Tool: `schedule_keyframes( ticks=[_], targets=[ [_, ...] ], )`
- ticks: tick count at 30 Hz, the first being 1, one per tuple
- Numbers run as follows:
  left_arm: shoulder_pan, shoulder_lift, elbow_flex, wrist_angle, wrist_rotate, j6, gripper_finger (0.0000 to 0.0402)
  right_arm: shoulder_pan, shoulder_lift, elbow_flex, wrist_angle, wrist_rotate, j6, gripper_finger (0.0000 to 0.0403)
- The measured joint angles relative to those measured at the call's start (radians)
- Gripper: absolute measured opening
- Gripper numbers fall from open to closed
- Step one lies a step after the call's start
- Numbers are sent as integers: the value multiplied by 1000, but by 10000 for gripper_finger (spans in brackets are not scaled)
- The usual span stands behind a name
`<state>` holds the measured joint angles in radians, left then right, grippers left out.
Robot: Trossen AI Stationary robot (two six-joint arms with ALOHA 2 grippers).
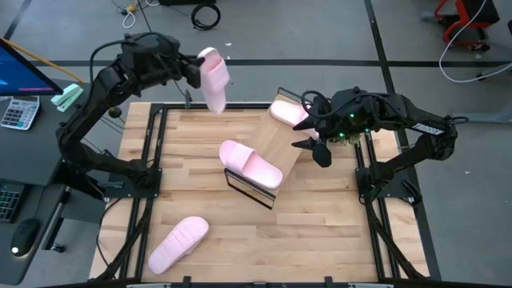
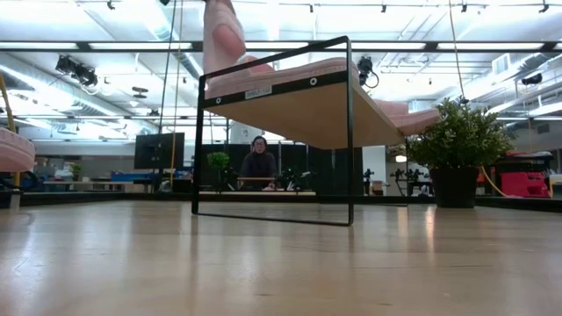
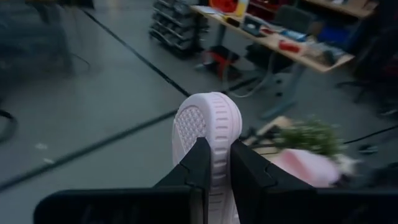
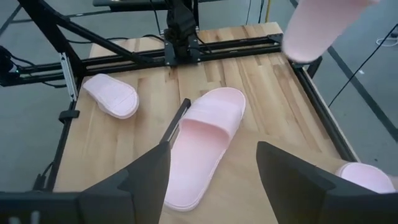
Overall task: Pick and place slides into the shelf
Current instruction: Put the top pink slide on the shelf
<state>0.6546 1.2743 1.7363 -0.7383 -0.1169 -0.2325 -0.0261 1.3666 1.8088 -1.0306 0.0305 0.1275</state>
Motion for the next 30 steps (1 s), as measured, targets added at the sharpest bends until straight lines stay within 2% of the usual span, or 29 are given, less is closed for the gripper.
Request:
schedule_keyframes(
  ticks=[12,18,24,30],
  targets=[
    [-117,2,0,28,21,-240,44,0,0,0,23,129,-159,207],
    [-182,2,0,65,-3,-332,44,0,0,0,45,139,-243,191],
    [-255,2,0,81,-113,-359,44,3,0,0,56,139,-323,183],
    [-353,28,-12,134,-293,-366,44,3,-3,0,56,139,-365,178]
  ],
)
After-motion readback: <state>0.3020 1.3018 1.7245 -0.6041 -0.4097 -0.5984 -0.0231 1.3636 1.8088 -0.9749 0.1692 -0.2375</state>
